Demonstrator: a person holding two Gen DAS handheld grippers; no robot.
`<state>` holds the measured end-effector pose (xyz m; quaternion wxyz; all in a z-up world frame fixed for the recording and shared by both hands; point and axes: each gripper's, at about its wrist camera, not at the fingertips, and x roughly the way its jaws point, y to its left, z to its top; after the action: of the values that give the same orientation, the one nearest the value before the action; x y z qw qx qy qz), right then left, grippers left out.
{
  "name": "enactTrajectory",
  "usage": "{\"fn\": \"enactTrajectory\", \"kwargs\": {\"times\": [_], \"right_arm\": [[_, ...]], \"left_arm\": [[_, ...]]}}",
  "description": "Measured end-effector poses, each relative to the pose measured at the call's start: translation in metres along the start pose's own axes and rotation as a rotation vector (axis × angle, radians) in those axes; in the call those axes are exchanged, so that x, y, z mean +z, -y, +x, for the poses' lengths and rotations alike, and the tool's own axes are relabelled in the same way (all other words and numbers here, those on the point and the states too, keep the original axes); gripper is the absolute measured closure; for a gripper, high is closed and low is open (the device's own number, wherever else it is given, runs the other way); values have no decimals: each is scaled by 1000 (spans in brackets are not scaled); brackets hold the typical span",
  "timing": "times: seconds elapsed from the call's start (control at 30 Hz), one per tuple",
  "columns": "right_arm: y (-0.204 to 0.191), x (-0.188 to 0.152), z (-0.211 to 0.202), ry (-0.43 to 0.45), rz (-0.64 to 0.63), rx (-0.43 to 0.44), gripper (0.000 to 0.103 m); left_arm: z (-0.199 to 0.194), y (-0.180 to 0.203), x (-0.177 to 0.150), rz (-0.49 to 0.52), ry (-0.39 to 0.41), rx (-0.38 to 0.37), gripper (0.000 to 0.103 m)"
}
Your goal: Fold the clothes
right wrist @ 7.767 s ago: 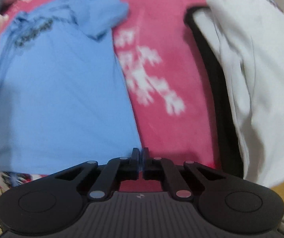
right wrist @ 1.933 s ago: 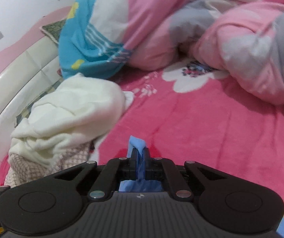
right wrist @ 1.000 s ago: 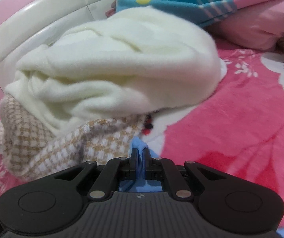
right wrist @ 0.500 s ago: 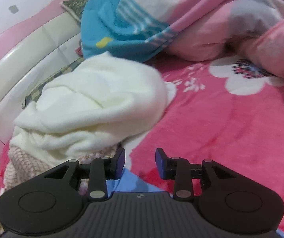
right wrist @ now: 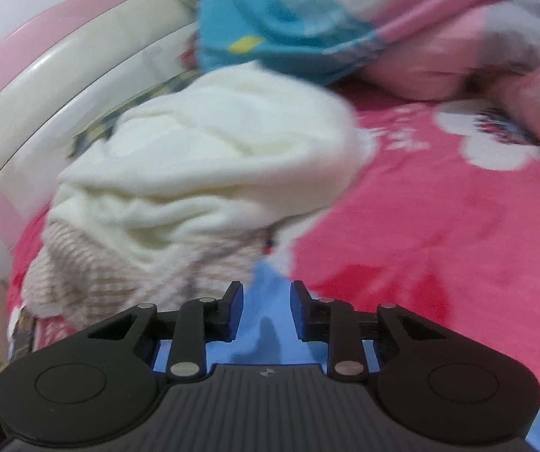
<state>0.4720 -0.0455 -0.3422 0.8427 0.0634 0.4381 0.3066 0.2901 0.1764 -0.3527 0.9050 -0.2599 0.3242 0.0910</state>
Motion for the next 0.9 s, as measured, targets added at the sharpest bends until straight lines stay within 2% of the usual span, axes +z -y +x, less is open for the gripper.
{"fn": "enactTrajectory", "kwargs": {"times": [0.1, 0.23, 0.3, 0.4, 0.57, 0.7, 0.9], "right_arm": [[-20, 1, 29, -60, -50, 47, 76], [-34, 8, 83, -150, -76, 11, 76], [-37, 18, 103, -143, -91, 2, 75], [-43, 34, 127, -116, -119, 14, 76], [-56, 51, 160, -75, -155, 24, 76], [-57, 62, 180, -17, -120, 32, 77], [-58, 69, 185, -23, -103, 22, 77]], "left_arm": [[9, -5, 1, 33, -43, 22, 66], [38, -12, 8, 108, -67, 91, 66], [53, -20, 18, 106, -60, 126, 66], [71, -36, 39, 69, -30, 137, 65], [99, -53, 68, 74, 2, 175, 65], [112, -56, 86, 109, 54, 209, 65], [131, -49, 91, 127, 78, 280, 63]]}}
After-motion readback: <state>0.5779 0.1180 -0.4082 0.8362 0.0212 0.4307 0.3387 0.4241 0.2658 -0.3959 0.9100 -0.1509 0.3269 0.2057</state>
